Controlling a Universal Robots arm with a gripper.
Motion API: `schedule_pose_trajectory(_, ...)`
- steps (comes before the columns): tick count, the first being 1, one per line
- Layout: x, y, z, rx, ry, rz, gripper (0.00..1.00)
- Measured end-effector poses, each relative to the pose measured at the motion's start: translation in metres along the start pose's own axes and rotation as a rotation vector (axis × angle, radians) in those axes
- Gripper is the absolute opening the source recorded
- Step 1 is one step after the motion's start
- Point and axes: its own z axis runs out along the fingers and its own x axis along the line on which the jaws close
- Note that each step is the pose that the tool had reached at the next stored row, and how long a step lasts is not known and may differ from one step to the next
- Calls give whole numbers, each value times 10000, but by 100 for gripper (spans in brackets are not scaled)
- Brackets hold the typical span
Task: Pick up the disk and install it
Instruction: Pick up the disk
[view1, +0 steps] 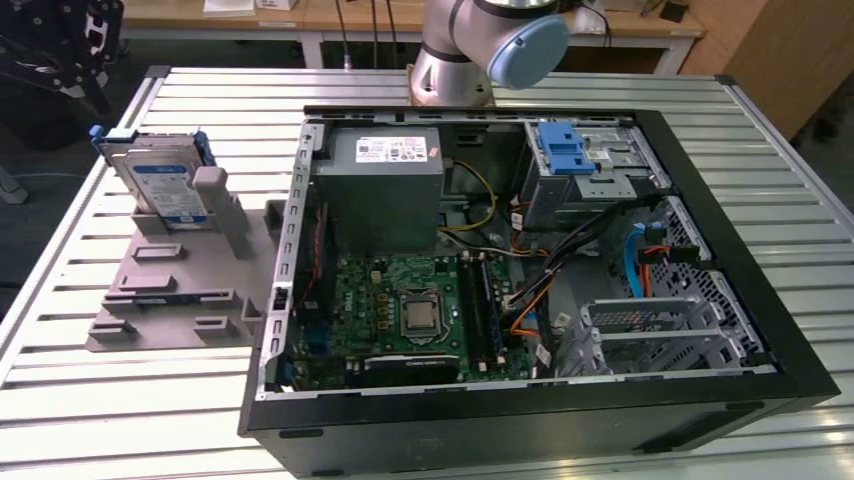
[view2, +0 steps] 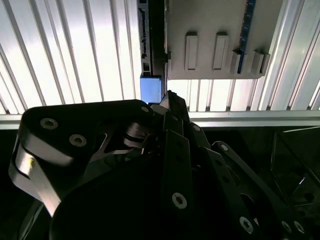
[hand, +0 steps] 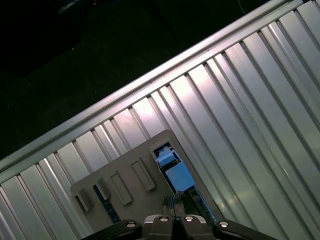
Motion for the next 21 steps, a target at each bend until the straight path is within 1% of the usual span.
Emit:
schedule_pose_trajectory(3, 0, 0, 0, 0, 6, -201, 11)
schedule_pose_trajectory(7, 0, 0, 0, 1, 18, -595, 11)
schedule_pose_trajectory(17, 0, 0, 0, 9, 48, -1692, 11)
schedule_pose_trajectory(21, 0, 0, 1, 18, 59, -2228, 11)
